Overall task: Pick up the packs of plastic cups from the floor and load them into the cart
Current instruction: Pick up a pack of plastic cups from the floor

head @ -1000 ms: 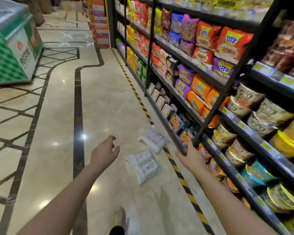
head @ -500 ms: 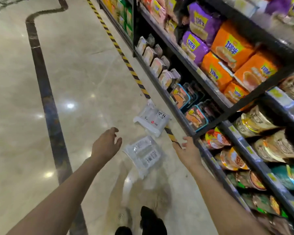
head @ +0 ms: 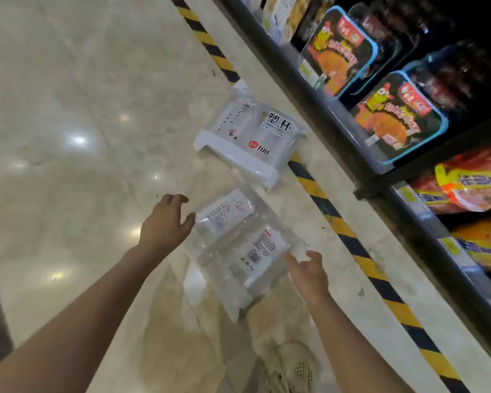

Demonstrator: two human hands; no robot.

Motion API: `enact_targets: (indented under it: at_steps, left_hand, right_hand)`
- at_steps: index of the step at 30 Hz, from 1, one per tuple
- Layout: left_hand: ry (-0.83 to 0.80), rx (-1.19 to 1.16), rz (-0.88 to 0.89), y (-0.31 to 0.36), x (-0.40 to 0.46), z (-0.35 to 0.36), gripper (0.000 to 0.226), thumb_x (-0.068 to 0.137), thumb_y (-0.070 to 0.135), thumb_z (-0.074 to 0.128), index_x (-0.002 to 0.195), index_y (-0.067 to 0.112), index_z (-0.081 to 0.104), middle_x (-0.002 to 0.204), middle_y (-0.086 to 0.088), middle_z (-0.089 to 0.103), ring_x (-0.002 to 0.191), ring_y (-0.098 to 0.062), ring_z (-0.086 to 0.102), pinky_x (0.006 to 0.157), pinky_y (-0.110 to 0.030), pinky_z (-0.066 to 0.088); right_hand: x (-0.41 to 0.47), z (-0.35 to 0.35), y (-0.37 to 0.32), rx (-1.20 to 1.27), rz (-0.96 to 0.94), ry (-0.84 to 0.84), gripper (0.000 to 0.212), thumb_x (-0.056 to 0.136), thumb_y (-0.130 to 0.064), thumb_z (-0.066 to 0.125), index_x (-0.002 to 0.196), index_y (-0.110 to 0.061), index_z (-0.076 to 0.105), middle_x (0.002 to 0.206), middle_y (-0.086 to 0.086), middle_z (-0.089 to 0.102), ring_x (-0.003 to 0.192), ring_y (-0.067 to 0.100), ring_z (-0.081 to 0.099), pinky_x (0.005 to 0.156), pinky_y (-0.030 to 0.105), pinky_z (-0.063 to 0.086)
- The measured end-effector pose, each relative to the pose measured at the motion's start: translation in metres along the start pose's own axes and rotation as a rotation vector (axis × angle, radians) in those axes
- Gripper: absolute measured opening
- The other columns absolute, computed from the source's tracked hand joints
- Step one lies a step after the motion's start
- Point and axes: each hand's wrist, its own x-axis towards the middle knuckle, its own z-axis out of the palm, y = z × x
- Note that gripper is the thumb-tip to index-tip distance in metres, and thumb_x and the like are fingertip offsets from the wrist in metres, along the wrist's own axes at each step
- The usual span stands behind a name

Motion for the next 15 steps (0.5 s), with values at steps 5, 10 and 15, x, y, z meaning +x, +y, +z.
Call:
enact_targets:
  at_steps: [5,10,15]
  left_hand:
    - [-0.055,-0.050,0.032,-0.027,0.051,0.088,0.059,0.089,0.046,0.050,0.134,0.010,0.043,0.141,-0.013,0.039,0.122,-0.036,0.046,0.094,-0.045,0.042]
    - [-0.088,-0.033,0.032,-0.035,0.091,0.120,0.067,0.089,0.054,0.044,0.143,0.018,0.029,0.146,-0.014,0.035,0.130,-0.035,0.040,0.103,-0.047,0.036]
    - [-0.146,0.008,-0.012,-0.049,0.106,0.124,0.073,0.085,0.062,0.042,0.142,0.019,0.028,0.135,-0.018,0.049,0.123,-0.038,0.047,0.099,-0.048,0.040]
  right_hand:
    - [0.067,0.050,0.057,0.138,0.148,0.005,0.070,0.091,-0.037,0.056,0.143,-0.004,0.023,0.135,0.018,0.046,0.117,0.029,0.049,0.088,0.032,0.040]
    - [0.089,0.085,0.089,0.374,0.241,-0.156,0.074,0.087,-0.049,0.054,0.143,-0.012,0.024,0.109,0.011,0.053,0.096,0.023,0.052,0.085,0.034,0.046]
    - [0.100,0.099,0.095,0.450,0.225,-0.174,0.077,0.083,-0.053,0.056,0.142,-0.014,0.025,0.083,0.000,0.047,0.088,0.019,0.047,0.102,0.042,0.043]
